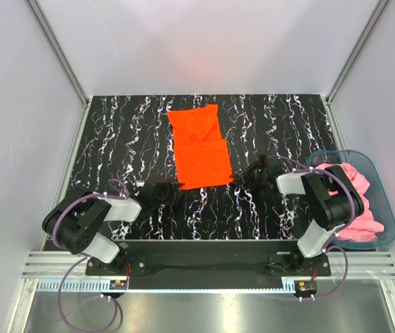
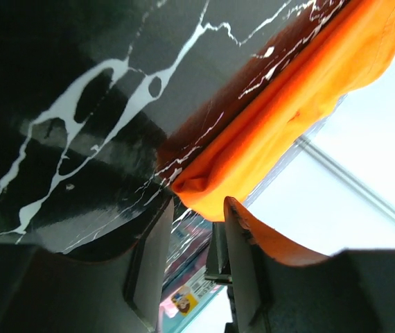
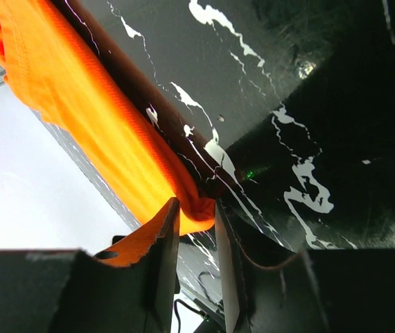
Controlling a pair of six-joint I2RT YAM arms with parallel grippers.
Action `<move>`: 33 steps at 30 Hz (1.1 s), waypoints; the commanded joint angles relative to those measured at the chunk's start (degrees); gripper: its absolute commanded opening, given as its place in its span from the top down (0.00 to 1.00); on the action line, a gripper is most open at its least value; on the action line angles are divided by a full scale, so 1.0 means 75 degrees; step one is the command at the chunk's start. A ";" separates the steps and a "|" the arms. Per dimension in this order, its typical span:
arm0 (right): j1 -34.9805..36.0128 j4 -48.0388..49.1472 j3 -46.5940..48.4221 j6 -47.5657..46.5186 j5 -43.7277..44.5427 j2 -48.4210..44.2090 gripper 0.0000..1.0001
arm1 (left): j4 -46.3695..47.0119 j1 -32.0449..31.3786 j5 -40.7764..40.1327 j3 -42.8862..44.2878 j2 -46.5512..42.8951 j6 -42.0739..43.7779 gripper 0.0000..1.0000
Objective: Fold and stack the t-shirts
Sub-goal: Fold the tshirt
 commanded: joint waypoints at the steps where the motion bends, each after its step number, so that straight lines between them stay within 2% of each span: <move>1: 0.0061 -0.0449 -0.0016 -0.0127 0.0672 0.0340 0.66 | -0.1193 0.0001 -0.0792 -0.0320 0.0299 -0.0065 0.59; 6: 0.0061 -0.0378 0.0065 -0.0174 0.0578 0.0515 0.76 | -0.0854 0.0013 -0.0886 -0.0391 0.0474 -0.0078 0.66; 9: 0.0085 -0.0437 0.0054 -0.0314 0.0531 0.0434 0.93 | -0.0642 0.0048 -0.0770 -0.0333 0.0568 0.0156 0.84; 10: 0.0073 -0.0518 0.0065 -0.0408 0.0497 0.0387 1.00 | -0.0666 0.0037 -0.0746 -0.0309 0.0557 0.0227 0.98; 11: 0.0085 -0.0588 0.0031 -0.0466 0.0403 0.0259 1.00 | -0.0759 0.0036 -0.0664 -0.0286 0.0534 0.0285 1.00; 17: 0.0085 -0.1490 -0.0402 -0.0795 0.0216 -0.1051 1.00 | -0.1402 -0.0080 -0.0313 -0.0484 -0.0472 0.0918 1.00; 19: 0.0108 -0.1841 -0.0508 -0.0912 0.0122 -0.1416 1.00 | -0.1859 -0.0244 -0.0347 -0.0683 -0.1233 0.0907 1.00; 24: 0.0354 -0.2638 -0.1304 -0.0760 -0.0148 -0.2962 1.00 | -0.3792 -0.1379 -0.0792 -0.0964 -0.3421 0.0475 1.00; 27: 0.0670 -0.3271 -0.1796 -0.0620 -0.0195 -0.4005 1.00 | -0.4800 -0.2305 -0.1213 -0.1070 -0.4606 -0.0286 1.00; 33: 0.1536 -0.4829 -0.2278 0.0048 -0.0031 -0.6208 1.00 | -0.6383 -0.4332 -0.1987 -0.0837 -0.5699 -0.1714 1.00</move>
